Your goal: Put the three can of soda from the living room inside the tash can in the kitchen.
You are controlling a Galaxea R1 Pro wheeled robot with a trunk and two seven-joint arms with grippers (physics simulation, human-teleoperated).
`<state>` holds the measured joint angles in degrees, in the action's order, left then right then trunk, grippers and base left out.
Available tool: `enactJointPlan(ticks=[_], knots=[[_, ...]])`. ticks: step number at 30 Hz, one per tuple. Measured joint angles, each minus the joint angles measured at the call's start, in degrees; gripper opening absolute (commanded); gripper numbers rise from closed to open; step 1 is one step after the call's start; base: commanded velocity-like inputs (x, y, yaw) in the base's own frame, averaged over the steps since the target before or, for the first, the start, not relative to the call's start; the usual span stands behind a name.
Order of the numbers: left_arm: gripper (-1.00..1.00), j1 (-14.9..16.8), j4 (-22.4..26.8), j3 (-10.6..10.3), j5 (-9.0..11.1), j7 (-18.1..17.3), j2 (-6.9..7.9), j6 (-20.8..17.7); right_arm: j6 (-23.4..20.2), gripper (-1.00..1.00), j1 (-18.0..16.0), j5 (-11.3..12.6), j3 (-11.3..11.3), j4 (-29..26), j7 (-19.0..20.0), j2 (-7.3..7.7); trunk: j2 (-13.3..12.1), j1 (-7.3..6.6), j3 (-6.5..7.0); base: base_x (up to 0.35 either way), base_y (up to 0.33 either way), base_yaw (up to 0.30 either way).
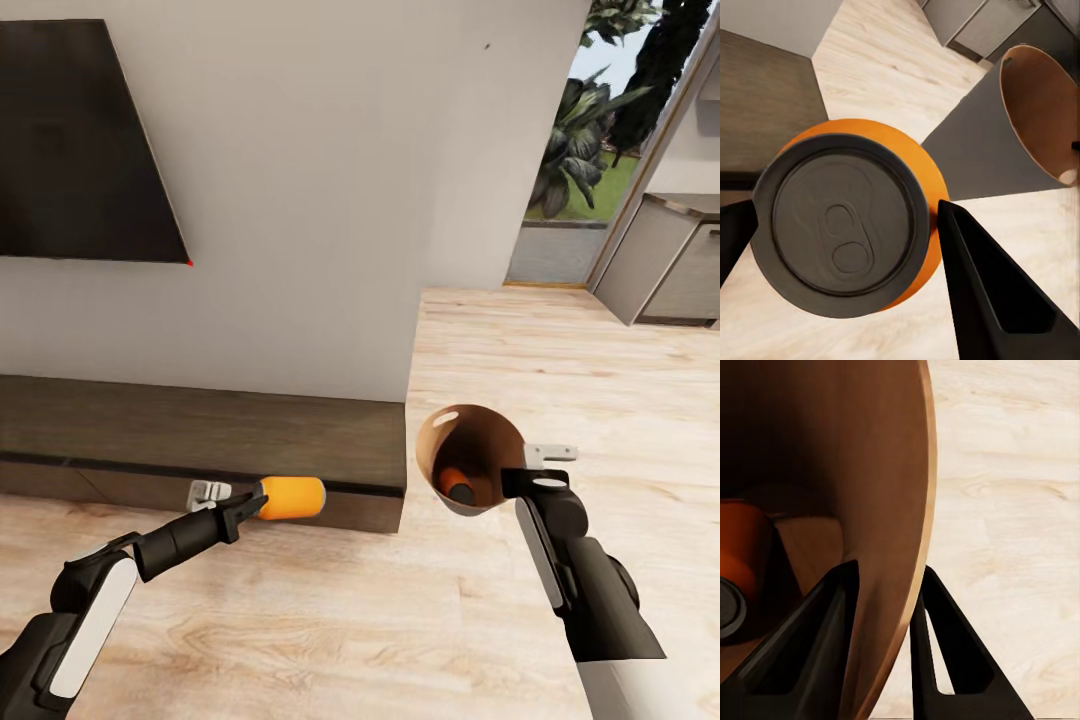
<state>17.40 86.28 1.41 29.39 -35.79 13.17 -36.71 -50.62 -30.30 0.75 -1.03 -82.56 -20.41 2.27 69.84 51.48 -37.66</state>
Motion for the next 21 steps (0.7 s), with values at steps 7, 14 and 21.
enactJointPlan(ticks=[7,14,21], knots=[[-1.0,0.0,-0.05,-0.17,0.18,-2.43,-0.28,-0.06,0.79,-1.0,0.06,0.21,-0.08,3.43,0.02,-0.07,0.0,0.0,0.0,0.0,0.0,0.0],[-1.0,0.0,-0.4,-1.47,0.13,-5.58,-5.61,-0.06,1.56,-1.0,0.77,0.12,-0.1,6.09,0.02,-0.07,0.0,0.0,0.0,0.0,0.0,0.0],[-1.0,0.0,-0.49,-3.71,0.2,-5.88,-10.85,-0.1,4.11,-1.0,0.87,0.13,-0.13,8.99,-0.01,-0.12,0.0,0.0,0.01,0.0,0.0,0.0]])
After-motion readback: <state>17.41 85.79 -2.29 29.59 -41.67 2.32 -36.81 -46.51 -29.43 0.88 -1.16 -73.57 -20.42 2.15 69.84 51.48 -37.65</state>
